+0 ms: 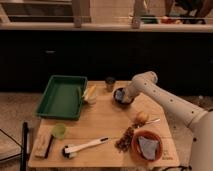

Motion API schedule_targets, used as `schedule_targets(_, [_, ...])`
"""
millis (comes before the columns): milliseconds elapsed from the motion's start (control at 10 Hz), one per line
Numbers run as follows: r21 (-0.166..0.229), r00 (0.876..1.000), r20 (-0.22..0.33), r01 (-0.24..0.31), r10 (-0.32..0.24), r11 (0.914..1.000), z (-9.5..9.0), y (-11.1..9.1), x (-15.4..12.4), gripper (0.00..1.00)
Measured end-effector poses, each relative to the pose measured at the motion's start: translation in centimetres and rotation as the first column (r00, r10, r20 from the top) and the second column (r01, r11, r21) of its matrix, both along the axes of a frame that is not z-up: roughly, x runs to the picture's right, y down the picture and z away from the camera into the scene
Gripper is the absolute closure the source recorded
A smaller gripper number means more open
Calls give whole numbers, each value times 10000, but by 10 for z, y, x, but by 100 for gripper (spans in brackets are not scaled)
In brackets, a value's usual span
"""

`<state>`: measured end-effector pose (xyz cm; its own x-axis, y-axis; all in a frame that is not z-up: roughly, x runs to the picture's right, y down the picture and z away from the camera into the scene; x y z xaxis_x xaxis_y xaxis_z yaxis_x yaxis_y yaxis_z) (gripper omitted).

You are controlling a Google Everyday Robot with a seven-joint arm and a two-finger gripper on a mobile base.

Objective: Place sponge in table surface

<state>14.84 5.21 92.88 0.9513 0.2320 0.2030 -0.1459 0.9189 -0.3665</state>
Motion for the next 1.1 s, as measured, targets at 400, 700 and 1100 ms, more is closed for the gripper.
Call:
schedule_targets(400, [78, 9987, 317, 403, -405, 9992, -21, -19, -1, 96])
schedule_targets(700, [98, 9928, 862, 824, -829, 9966, -44, -33, -8, 96])
schedule_targets(1100, [390, 9441, 2161, 2465, -2490, 9684, -87, -46, -37, 96])
